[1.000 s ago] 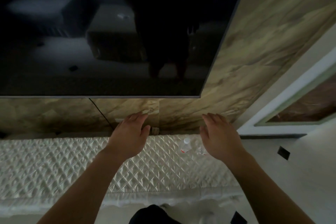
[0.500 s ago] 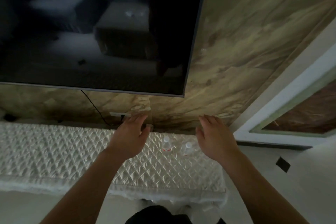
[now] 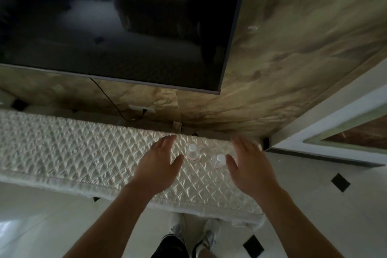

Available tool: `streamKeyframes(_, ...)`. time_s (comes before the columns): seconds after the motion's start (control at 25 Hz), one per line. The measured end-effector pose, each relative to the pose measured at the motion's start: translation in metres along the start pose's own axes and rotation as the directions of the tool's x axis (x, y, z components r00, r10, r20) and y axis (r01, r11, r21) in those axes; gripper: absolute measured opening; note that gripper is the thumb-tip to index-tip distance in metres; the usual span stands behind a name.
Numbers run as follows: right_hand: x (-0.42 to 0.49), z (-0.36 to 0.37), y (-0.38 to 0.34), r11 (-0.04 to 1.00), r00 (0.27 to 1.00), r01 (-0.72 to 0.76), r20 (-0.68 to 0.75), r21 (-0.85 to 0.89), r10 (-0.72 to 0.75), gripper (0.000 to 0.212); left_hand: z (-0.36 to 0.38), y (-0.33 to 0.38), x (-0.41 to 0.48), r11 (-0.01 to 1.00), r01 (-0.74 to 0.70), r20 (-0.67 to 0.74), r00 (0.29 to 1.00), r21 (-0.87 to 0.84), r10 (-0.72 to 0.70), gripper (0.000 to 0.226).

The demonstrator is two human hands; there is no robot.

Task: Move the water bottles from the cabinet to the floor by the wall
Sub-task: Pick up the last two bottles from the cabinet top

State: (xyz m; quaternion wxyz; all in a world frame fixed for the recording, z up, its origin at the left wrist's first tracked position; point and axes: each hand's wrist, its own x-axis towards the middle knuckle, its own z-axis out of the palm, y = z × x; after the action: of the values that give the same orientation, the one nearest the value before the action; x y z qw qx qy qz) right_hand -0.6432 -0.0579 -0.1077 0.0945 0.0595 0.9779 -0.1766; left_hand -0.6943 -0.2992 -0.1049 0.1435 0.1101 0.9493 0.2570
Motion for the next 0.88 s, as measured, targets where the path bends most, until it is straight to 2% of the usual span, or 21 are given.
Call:
streamKeyframes(0.4, 0.049, 0.145, 0.061, 0.950, 0.979, -0.202, 0.030, 0.237, 0.200, 0.072, 0.143, -0.069, 0.073, 0.974, 0.177, 0.076, 0.983, -0.142, -0.168, 0.082)
streamKeyframes(0.56, 0.057, 0.203, 0.075, 0.908, 0.965, -0.254, 0.025, 0.334, 0.261, 0.080, 0.200, -0.098, 0.090, 0.943, 0.246, 0.043, 0.969, -0.223, -0.242, 0.094)
streamKeyframes(0.88, 0.070, 0.287, 0.099, 0.796, 0.912, -0.297, -0.089, 0.528, 0.399, 0.099, 0.281, -0.127, 0.108, 0.887, 0.240, -0.067, 0.955, -0.393, -0.288, 0.102)
